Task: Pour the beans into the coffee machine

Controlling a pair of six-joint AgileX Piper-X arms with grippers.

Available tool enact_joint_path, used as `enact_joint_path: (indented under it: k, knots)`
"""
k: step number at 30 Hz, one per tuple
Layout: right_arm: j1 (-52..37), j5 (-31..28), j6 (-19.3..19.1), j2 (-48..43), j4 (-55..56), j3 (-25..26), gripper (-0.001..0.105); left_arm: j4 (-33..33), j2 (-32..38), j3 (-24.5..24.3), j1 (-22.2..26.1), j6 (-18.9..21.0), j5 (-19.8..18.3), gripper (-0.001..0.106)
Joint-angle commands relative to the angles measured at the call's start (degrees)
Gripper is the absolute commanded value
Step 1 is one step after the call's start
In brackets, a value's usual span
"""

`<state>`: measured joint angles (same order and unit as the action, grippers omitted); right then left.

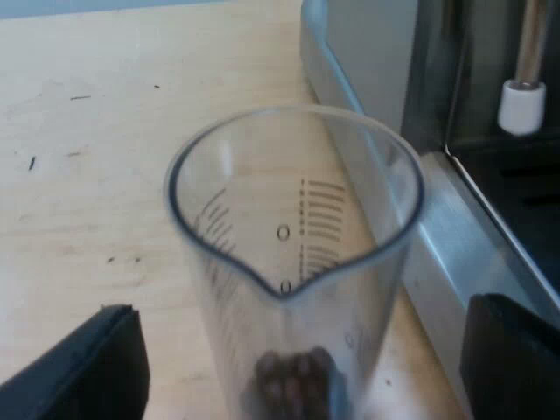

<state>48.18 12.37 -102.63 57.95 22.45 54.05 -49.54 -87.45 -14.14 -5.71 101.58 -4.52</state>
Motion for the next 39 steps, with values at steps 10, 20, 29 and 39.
enact_joint_path:
  k: [10,20,29,39]
  knots:
    - [0.2,0.2,0.1,-0.2,-0.8,0.5,0.079,-3.2,-6.9,-6.6,-0.1,0.6,0.5,0.090]
    - [0.2,-1.6,0.1,-0.2,-0.8,0.5,0.079,-3.4,-7.8,-7.1,-0.1,0.6,0.5,0.083]
    - [0.2,-3.4,0.1,-0.2,-0.8,0.5,0.079,-3.0,-4.3,-4.3,-0.1,0.6,0.4,0.029]
    - [0.2,-3.4,0.1,-0.2,-1.3,0.5,0.079,2.4,6.9,0.1,-0.1,0.6,-2.0,0.022]
